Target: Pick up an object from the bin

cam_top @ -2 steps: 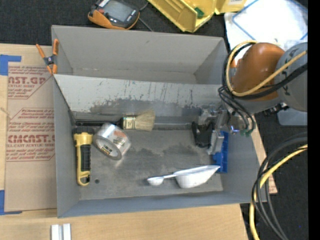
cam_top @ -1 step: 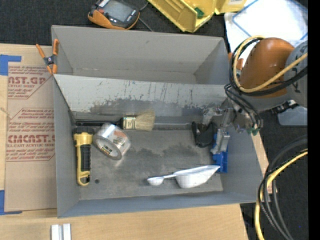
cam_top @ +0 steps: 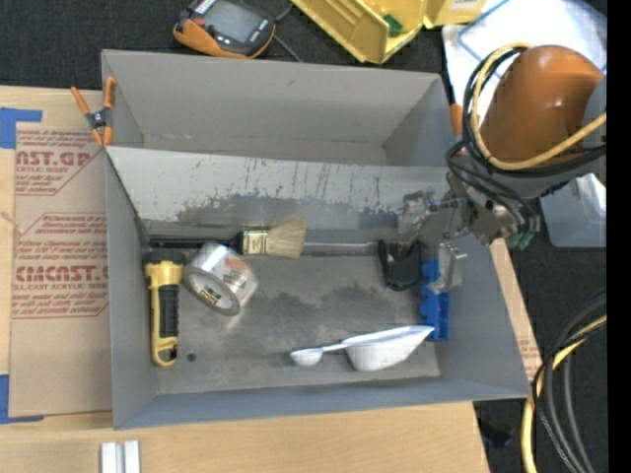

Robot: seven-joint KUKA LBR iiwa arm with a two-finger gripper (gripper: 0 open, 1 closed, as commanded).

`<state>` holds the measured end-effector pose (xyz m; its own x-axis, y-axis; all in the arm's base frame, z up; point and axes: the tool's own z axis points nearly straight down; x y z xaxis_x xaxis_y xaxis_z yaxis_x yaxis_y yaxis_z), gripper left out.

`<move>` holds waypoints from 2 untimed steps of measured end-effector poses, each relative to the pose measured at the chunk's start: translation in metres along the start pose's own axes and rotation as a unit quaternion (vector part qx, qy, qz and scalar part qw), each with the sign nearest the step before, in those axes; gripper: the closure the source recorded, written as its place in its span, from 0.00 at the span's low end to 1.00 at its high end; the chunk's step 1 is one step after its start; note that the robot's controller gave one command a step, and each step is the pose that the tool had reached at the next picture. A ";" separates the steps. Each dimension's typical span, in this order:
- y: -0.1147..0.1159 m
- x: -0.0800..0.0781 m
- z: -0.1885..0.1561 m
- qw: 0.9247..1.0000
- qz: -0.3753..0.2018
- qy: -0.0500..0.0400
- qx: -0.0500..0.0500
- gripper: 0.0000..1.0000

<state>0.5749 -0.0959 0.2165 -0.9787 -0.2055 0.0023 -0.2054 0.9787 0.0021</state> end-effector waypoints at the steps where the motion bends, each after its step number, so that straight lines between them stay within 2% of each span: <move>1: -0.007 -0.004 -0.083 0.995 0.095 -0.005 0.002 0.00; 2: 0.008 -0.005 0.030 1.000 0.029 0.001 -0.001 0.00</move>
Offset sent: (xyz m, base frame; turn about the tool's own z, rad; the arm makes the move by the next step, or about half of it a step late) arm 0.0016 0.0102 -0.0303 0.0559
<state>0.5776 -0.0867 0.1864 -0.9889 -0.1485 0.0042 -0.1485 0.9889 0.0032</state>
